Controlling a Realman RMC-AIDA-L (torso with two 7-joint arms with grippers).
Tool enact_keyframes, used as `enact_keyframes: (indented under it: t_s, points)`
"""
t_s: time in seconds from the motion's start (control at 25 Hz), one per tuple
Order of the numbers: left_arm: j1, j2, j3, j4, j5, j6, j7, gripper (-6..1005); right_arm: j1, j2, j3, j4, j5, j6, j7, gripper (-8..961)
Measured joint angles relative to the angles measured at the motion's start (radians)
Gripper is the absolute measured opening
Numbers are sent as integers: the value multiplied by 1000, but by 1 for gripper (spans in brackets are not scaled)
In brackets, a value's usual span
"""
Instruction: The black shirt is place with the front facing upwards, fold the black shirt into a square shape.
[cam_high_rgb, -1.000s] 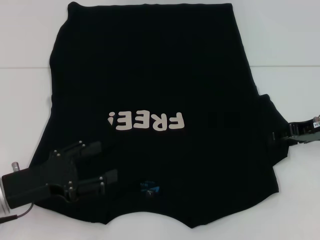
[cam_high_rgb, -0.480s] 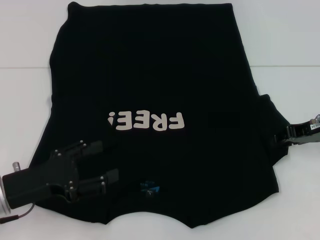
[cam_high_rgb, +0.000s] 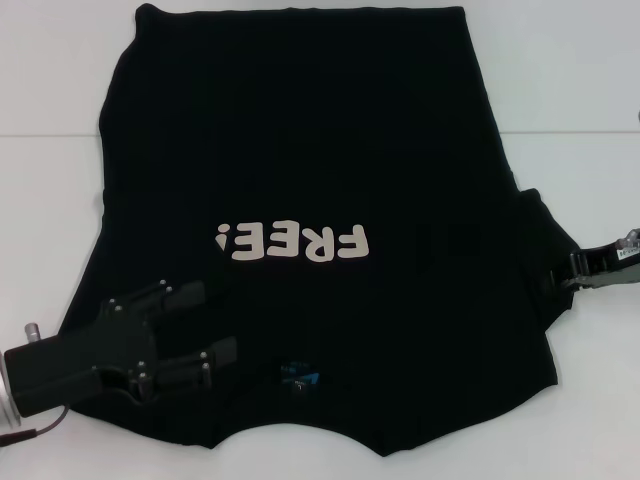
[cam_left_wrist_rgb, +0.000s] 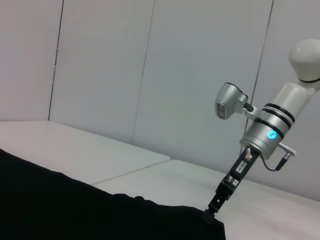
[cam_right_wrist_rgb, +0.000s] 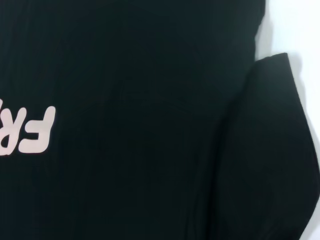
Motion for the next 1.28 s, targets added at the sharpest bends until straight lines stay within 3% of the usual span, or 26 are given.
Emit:
enact_keyframes:
  t_s: [0.52,1.0,1.28]
  points:
    - [4,2,-2,-3,0,0,0,867,4,10,-45,-14,0,11,-6,61]
    - [4,2,-4,-3,-2,0,-1,866,-20,-5,-19,-141,8,-43,-9,26]
    - [4,3,-5,-3,-2,0,-1,866,10,3,-28,-159,8,-56,-54,21]
